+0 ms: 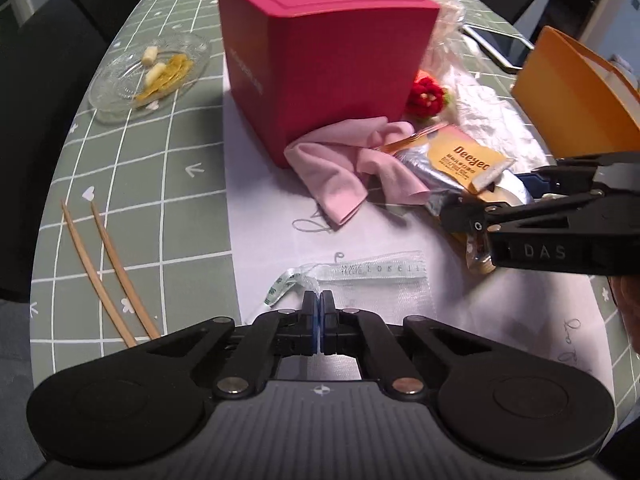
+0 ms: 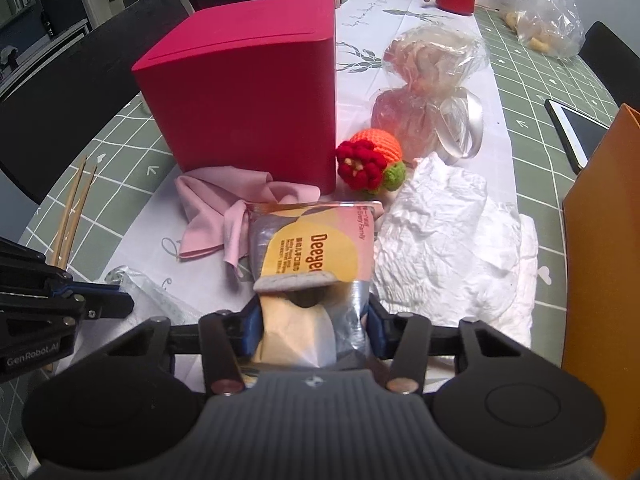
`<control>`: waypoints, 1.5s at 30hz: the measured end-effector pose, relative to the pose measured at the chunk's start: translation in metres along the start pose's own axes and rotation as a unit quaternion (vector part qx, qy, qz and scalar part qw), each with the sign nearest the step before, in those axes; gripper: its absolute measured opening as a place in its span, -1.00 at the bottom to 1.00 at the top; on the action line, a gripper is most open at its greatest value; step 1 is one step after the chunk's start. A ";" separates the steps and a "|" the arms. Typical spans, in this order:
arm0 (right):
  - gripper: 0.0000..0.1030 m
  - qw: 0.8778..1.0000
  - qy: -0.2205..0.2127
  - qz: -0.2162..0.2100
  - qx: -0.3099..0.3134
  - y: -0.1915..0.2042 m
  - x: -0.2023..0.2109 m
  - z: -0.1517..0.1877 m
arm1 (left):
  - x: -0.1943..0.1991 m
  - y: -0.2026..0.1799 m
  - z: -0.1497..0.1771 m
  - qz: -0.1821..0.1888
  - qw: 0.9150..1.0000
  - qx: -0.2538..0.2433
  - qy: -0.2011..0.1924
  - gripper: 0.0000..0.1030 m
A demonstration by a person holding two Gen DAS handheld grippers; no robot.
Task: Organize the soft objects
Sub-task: 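Grasp the clear plastic bag with the left tool while the right tool grasps the Deeyee snack bag, then carry the plastic bag and snack bag over the orange box with both tools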
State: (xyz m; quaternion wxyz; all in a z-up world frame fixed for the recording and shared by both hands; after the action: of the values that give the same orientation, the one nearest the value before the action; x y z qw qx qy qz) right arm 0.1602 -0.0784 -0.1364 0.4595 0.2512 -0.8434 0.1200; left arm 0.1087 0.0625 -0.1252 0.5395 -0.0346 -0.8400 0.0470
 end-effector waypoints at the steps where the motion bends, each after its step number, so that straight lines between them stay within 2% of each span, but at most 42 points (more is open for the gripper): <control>1: -0.06 1.000 0.000 -0.001 -0.001 -0.001 0.001 0.000 | 0.003 0.000 0.000 0.003 1.000 -0.001 -0.003 -1.00; 9: -0.11 1.000 -0.011 -0.010 0.000 -0.005 0.019 -0.003 | 0.031 0.000 -0.012 0.015 0.999 0.003 -0.043 -1.00; 19: -0.13 0.999 -0.027 -0.021 0.010 -0.009 0.041 -0.006 | 0.055 0.001 -0.021 0.030 0.997 0.012 -0.074 -1.00; 27: -0.13 0.998 -0.056 -0.022 0.006 -0.018 0.069 -0.011 | 0.082 -0.006 -0.033 0.044 0.993 0.012 -0.108 -0.99; 38: -0.13 0.995 -0.099 -0.013 -0.010 -0.046 0.112 -0.011 | 0.104 -0.020 -0.051 0.057 0.989 0.005 -0.139 -0.99; 45: -0.13 0.993 -0.118 0.000 -0.021 -0.071 0.140 0.000 | 0.119 -0.046 -0.061 0.067 0.985 -0.019 -0.156 -0.99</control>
State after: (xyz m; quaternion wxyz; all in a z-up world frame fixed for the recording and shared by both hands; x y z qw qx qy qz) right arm 0.1352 -0.1819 -0.0213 0.3625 0.2543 -0.8938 0.0717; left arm 0.1142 0.0328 0.0127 0.3971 -0.0937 -0.9101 0.0723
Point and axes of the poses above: each gripper's, at about its wrist camera, not at the fingertips, and x roughly against the way its jaws point, y to its left, z to its underside, the point moved 5 cm from there along -x, roughly the way its jaws point, and after that the axes turned 7 degrees about x, right-handed, at the moved point
